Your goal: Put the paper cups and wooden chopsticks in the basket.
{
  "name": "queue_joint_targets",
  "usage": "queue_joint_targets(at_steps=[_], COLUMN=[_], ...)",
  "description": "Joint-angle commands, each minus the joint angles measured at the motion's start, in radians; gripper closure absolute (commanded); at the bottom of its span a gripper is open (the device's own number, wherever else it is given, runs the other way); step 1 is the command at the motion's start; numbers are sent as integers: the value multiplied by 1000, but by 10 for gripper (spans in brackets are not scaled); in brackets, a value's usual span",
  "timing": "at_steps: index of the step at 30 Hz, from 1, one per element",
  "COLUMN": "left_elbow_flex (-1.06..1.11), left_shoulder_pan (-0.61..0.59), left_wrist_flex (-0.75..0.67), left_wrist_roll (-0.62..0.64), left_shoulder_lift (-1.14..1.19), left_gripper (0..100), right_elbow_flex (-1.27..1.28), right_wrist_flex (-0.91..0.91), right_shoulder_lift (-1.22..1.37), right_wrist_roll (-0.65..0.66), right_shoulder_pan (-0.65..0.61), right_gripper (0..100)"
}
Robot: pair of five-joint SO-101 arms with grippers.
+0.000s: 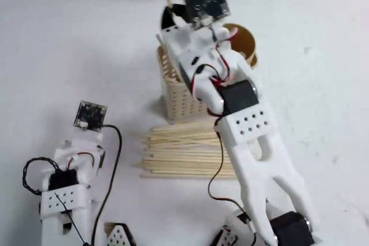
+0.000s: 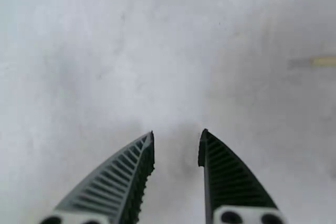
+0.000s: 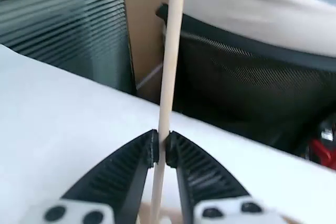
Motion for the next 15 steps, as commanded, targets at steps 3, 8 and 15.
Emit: queue_joint_targets(at_steps=[3, 8, 15], left_elbow_flex=[-9, -9, -8], left_shoulder_pan=[16, 16, 16], left_wrist_flex=[-18, -18, -18], left_wrist_roll=[-11, -11, -11], left_shoulder_lift=[-18, -18, -18], left_gripper=[845, 845, 843], right_elbow_flex=[275, 569, 807], right_wrist_flex=[-124, -275, -289], right_shoulder_lift=[-171, -294, -403], right_wrist_roll=[-8, -6, -6], right_shoulder_pan=[31, 36, 82], right_gripper=[981, 953, 707])
